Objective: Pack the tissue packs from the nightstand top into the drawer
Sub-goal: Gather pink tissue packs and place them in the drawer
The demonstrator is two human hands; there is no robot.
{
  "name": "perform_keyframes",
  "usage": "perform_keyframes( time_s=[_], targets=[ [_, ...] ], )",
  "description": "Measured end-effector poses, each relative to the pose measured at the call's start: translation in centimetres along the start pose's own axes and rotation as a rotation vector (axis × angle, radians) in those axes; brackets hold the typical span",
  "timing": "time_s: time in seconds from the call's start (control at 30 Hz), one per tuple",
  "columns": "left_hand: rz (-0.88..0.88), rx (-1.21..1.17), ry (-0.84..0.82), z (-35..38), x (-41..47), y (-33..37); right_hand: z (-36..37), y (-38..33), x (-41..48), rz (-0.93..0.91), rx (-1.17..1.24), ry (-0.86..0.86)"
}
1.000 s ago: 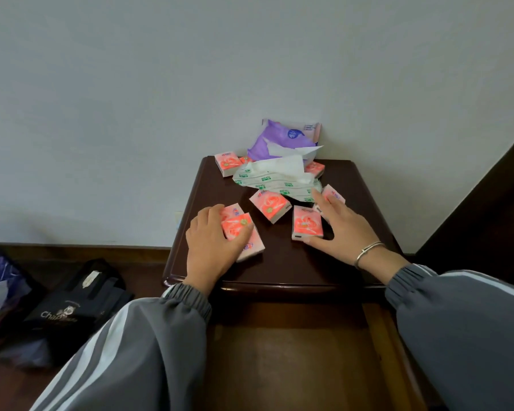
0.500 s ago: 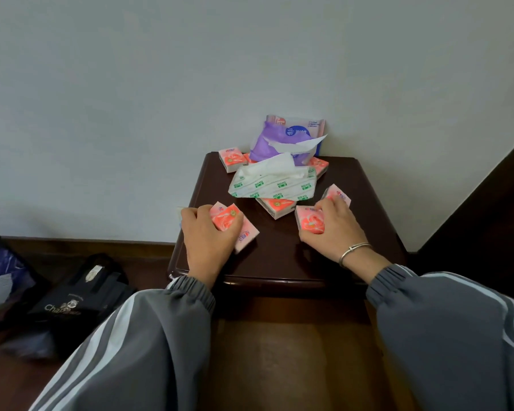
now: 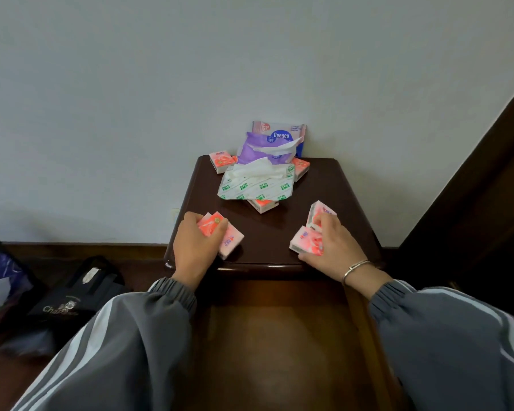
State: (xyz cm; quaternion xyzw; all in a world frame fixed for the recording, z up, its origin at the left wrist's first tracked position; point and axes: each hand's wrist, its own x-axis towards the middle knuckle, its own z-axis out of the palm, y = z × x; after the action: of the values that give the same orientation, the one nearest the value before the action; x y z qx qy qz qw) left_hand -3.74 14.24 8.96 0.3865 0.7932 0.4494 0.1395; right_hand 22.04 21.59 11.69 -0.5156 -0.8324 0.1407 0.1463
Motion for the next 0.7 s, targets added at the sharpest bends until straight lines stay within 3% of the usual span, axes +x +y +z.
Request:
perform_keyframes(
  time_s=[0.1,0.27,0.43,0.57,0.7],
  targets=[
    [-0.018,-0.071,-0.043,-1.8,-3.2,-0.3,0.1,-0.6,0.0,0.020,0.036,0.007],
    [-0.100,-0.236,-0.099,-5.1,-9.8,-2.3,0.0,-0.7,-0.7,-0.013,-0.255,-0.071],
    [-0.185,-0.346,-0.157,-5.9,-15.1,-4.6,-1.3,-1.0,-3.5,-0.036,-0.153,-0.102],
    [-0.190,-0.275,-0.037,-5.4,-17.5,-6.5,-1.8,-1.9,-8.9,-0.194,0.008,-0.071],
    [-0.216,-0.235,0.107,-5.7,-18.3,-7.4,0.0,-3.4,-13.6,-0.300,0.100,-0.208]
  ],
)
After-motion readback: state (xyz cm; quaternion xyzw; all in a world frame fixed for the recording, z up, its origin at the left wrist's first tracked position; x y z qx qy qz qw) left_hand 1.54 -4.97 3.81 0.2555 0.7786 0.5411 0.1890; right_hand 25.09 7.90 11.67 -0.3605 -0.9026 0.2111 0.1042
